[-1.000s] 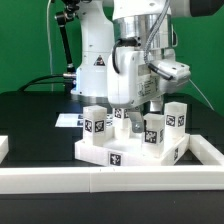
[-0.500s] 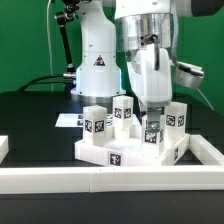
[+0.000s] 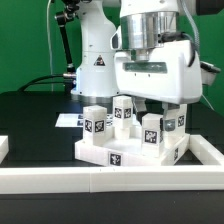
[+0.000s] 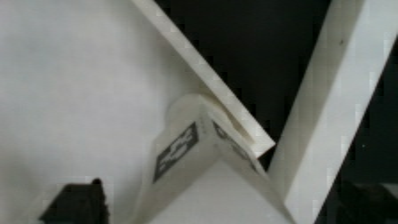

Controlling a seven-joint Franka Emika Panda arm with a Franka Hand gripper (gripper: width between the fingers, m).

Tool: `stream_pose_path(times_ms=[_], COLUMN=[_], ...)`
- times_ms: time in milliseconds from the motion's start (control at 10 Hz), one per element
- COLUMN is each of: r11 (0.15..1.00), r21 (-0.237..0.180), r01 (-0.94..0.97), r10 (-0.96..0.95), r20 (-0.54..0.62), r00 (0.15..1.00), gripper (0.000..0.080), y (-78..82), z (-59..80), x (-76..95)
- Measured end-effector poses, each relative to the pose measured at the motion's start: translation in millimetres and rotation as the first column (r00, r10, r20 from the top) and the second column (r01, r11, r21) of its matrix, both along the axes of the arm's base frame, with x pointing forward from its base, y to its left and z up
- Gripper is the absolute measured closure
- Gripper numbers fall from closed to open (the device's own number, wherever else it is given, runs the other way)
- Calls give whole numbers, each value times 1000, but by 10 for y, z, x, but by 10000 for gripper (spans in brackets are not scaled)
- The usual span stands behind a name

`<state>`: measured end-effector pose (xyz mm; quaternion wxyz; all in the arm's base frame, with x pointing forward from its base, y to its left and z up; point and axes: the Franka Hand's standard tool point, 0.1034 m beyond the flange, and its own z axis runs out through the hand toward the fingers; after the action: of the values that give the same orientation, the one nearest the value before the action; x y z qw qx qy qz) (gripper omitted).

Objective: Assemble square table

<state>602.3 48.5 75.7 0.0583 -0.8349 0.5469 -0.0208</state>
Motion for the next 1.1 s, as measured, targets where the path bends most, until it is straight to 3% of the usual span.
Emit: stream_pose_path(times_ms=[400,1100], r11=[966,805], r21=[-32,-120], r01=[-257,-581], r10=[258,583], r20=[6,-23], r00=[966,812], gripper=[151,151], y=[-7,-42], z=[-35,-27], x=[-22,-11])
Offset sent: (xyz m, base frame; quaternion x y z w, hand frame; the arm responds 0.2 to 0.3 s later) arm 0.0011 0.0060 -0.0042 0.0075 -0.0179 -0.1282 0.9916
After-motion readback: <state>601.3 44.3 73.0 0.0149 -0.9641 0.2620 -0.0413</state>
